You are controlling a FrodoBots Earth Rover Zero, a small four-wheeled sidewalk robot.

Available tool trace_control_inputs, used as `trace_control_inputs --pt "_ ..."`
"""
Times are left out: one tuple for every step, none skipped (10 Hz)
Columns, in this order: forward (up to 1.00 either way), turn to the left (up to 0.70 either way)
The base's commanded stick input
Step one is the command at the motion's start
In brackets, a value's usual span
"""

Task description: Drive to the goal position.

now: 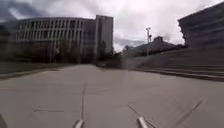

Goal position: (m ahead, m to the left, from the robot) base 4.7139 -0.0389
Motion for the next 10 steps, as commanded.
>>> trace_control_inputs --pt "1.0 0.0" --pt "1.0 0.0" --pt "1.0 0.0" --pt "1.0 0.0" --pt "1.0 0.0" --pt "1.0 0.0" --pt "1.0 0.0" --pt "1.0 0.0" --pt "1.0 0.0" --pt "1.0 0.0"
